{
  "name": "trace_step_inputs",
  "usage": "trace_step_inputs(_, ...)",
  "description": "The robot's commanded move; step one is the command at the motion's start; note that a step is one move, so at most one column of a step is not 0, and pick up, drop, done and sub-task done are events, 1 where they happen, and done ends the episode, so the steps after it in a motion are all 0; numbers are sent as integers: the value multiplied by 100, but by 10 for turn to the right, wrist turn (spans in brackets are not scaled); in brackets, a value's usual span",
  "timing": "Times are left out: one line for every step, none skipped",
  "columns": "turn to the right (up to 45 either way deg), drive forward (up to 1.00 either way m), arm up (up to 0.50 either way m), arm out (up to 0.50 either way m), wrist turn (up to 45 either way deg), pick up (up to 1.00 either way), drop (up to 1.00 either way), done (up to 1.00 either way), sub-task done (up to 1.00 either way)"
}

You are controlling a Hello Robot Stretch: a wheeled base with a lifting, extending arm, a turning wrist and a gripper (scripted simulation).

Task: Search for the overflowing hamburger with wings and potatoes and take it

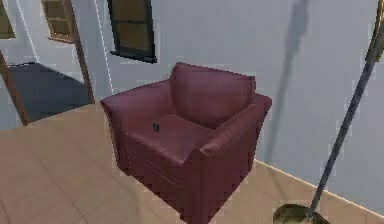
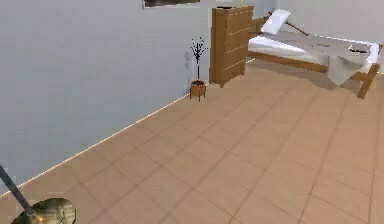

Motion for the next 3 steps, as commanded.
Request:
trace_step_inputs(390, 0, 0, 0, 0, 0, 0, 0, 0)
trace_step_inputs(0, 5, 0, 0, 0, 0, 0, 0, 0)
trace_step_inputs(-450, 0, 0, 0, 0, 0, 0, 0, 0)
